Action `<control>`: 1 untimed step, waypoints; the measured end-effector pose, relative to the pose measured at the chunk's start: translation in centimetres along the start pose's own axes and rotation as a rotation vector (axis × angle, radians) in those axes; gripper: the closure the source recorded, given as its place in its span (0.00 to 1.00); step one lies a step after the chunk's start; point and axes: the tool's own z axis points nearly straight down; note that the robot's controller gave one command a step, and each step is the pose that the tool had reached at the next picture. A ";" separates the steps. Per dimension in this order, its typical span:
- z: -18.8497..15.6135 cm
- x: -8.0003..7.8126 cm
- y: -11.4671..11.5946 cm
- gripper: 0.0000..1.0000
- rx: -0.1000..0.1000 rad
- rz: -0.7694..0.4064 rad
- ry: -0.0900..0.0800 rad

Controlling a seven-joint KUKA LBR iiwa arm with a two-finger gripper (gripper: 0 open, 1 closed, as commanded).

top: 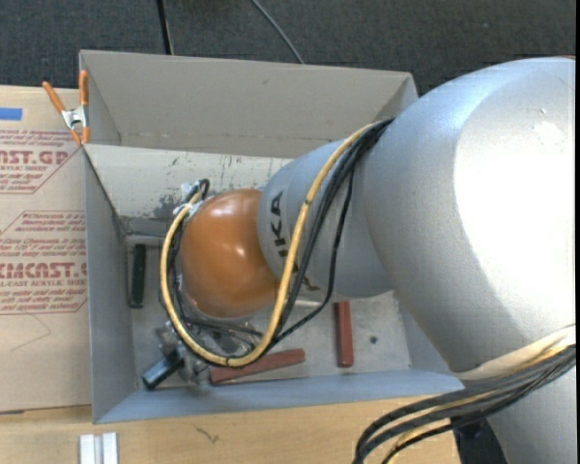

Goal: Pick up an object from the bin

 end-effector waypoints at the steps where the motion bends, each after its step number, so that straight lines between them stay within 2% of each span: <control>1: -0.7 0.2 0.1 1.00 -0.002 0.001 0.007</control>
Offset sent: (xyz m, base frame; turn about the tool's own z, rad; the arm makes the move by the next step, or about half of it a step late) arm -0.0001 -0.0002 0.0136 0.0000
